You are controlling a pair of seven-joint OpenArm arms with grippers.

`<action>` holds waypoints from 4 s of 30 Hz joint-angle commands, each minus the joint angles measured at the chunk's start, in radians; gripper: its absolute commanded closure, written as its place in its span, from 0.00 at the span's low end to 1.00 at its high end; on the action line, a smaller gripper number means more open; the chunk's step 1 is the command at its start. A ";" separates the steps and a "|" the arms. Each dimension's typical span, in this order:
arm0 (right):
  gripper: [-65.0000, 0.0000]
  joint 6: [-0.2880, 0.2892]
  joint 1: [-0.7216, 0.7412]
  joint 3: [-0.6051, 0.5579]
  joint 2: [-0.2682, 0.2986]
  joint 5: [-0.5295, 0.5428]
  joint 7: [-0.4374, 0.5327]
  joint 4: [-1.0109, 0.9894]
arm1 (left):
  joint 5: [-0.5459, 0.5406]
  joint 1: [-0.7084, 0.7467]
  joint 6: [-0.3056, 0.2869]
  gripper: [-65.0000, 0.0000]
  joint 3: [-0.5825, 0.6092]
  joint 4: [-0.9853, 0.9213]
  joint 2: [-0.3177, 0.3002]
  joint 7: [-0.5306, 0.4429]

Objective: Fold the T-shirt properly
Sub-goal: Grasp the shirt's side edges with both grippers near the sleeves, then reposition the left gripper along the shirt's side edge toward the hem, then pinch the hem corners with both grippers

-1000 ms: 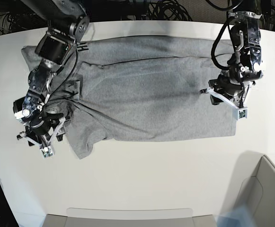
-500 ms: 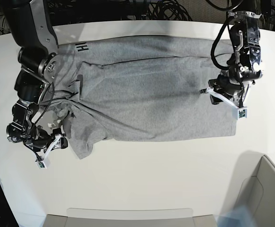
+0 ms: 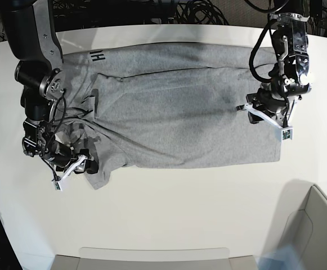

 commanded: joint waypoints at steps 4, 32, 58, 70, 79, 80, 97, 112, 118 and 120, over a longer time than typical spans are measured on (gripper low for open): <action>0.49 0.000 0.009 0.004 0.036 0.014 -0.017 -0.059 | 0.000 -0.012 0.003 0.64 -0.007 0.015 -0.012 -0.007; 0.50 -0.086 0.031 0.010 0.036 0.003 -0.011 0.107 | 0.000 -0.016 0.003 0.64 0.000 0.015 -0.012 -0.007; 0.50 -0.102 -0.038 0.002 -0.027 0.084 -0.019 0.015 | -0.002 -0.012 0.003 0.64 0.001 0.015 -0.010 -0.007; 0.50 -0.101 -0.035 0.002 -0.044 0.084 -0.020 0.015 | -0.002 -0.018 0.003 0.64 -0.007 0.015 0.008 -0.014; 0.50 -0.101 -0.032 0.002 -0.030 0.083 -0.020 0.015 | -0.003 -0.211 -0.011 0.52 -0.131 -0.216 0.001 -0.119; 0.50 -0.101 -0.032 0.002 -0.030 0.083 -0.020 0.015 | -0.003 -0.236 -0.037 0.49 -0.131 -0.256 -0.007 -0.140; 0.50 -0.101 -0.032 0.002 -0.029 0.080 -0.020 0.017 | 0.000 -0.578 -0.430 0.48 -0.062 -0.991 -0.140 -0.409; 0.50 -0.101 -0.002 0.004 -0.035 -0.031 -0.019 0.018 | -0.002 -0.682 -0.565 0.48 -0.002 -1.338 -0.142 -0.587; 0.50 -0.101 -0.002 0.004 -0.035 -0.032 -0.019 0.018 | -0.002 -0.681 -0.712 0.48 -0.002 -1.349 -0.139 -0.590; 0.50 -0.101 -0.002 0.004 -0.035 -0.032 -0.019 0.018 | -0.002 -0.676 -0.715 0.48 -0.002 -1.349 -0.136 -0.588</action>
